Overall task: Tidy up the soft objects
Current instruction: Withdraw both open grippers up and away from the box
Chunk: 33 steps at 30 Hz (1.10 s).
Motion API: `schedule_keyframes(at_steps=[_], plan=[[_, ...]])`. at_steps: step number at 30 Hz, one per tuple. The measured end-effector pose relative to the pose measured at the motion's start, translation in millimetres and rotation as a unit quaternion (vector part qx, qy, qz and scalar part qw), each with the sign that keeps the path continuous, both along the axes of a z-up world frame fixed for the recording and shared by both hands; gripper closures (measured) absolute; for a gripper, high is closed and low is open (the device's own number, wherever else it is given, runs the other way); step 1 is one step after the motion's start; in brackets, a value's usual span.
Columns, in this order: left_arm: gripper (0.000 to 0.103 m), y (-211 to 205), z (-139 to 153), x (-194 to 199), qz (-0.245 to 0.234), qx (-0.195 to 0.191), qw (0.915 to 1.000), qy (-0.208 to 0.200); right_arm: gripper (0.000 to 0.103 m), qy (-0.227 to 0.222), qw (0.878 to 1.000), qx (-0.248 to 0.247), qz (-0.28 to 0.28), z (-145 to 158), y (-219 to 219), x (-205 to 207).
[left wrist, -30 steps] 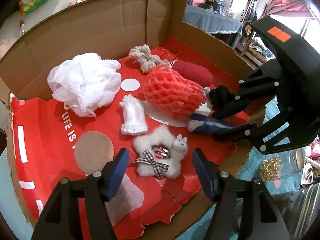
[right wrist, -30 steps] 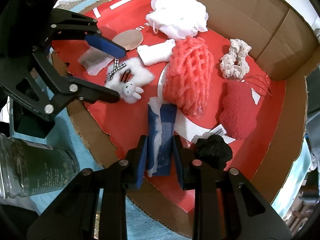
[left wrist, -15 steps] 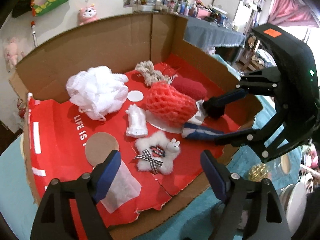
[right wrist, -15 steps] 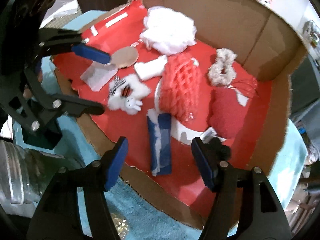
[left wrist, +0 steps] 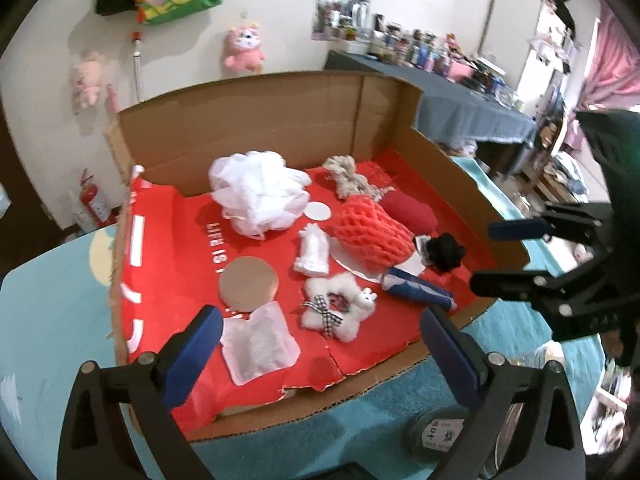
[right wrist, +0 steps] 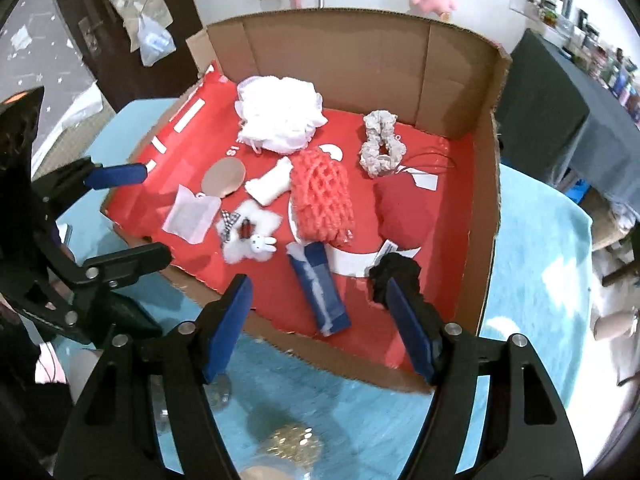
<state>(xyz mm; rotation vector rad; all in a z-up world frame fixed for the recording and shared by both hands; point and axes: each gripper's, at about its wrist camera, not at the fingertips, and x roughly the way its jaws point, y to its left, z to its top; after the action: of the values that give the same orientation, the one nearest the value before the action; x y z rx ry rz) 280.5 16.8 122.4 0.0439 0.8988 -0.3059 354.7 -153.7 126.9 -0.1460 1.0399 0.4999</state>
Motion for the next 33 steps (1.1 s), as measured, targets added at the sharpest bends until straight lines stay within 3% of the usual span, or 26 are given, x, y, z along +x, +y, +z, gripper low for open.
schedule_keyframes(at_steps=[7, 12, 33], plan=[[0.000, 1.4, 0.6, -8.3, 0.042, 0.004, 0.9991, -0.010, 0.028, -0.031, 0.997, 0.000, -0.066, 3.6, -3.7, -16.2], [0.000, 1.9, -9.1, -9.5, 0.067, 0.003, 0.9978, 0.001, 0.028, -0.019, 0.995, 0.006, -0.097, -6.8, -8.3, -20.3], [0.000, 7.5, -37.0, -2.8, 0.106, 0.029, 0.9932, 0.039, 0.028, 0.010, 0.990, -0.011, -0.138, -41.4, -5.8, -12.2]])
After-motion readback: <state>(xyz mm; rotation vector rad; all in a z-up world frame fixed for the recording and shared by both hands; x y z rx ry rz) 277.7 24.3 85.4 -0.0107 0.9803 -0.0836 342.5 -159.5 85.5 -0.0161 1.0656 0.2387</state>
